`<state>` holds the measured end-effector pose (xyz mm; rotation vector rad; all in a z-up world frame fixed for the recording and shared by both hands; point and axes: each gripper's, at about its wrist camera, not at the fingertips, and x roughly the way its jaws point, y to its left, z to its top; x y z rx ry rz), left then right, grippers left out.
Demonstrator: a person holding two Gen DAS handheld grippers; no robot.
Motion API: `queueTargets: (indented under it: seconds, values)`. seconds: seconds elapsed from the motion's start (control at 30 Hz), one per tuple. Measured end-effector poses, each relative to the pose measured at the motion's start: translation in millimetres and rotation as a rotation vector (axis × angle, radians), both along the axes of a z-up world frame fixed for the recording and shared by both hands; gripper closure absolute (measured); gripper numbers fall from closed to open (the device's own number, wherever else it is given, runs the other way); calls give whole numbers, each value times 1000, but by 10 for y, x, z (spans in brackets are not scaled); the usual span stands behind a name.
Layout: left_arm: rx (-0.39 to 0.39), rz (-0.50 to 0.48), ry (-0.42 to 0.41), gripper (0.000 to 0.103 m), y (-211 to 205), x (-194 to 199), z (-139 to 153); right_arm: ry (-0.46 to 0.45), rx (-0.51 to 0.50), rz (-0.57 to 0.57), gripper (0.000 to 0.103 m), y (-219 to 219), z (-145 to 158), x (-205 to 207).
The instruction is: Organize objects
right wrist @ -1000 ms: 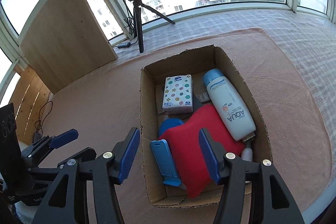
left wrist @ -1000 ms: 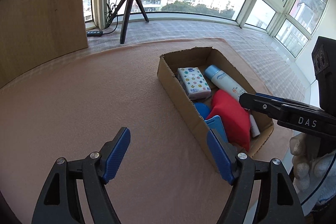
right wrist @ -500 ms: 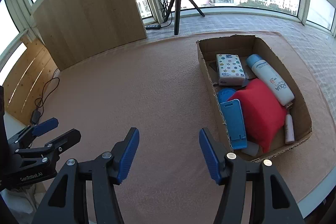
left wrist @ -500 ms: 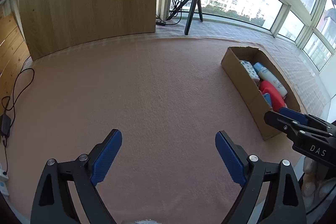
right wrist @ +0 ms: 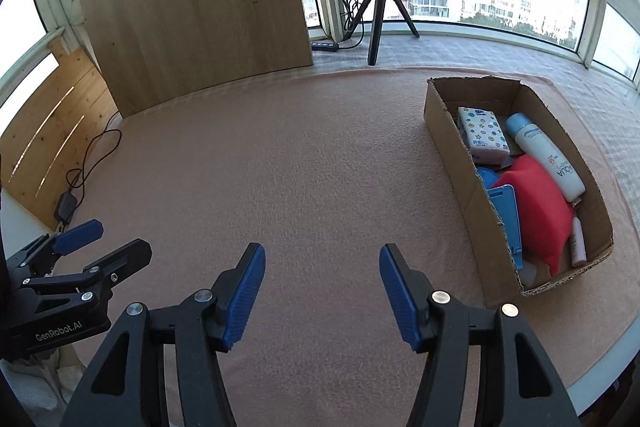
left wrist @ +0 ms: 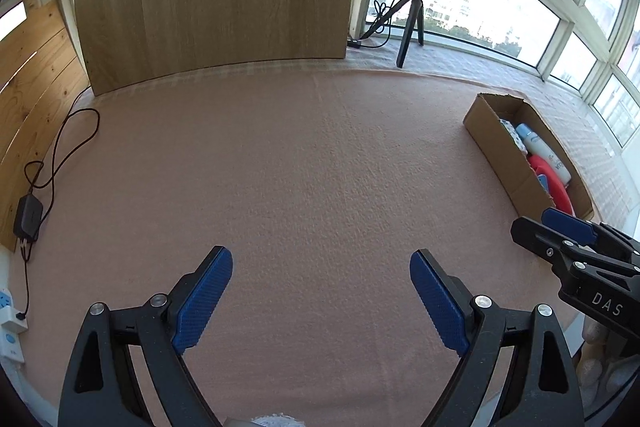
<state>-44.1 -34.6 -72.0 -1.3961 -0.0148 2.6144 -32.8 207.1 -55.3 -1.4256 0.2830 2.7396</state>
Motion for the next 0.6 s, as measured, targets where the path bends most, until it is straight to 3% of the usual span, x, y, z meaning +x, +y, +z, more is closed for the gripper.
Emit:
queueTargets:
  seconds: [0.27,0.6]
  values:
    - [-1,42,7,10,58,-38,24,0,29,61,47,-77,61,-50]
    - [2,68,13,10,246,-2,49,6,33,64,47,126,75,-22]
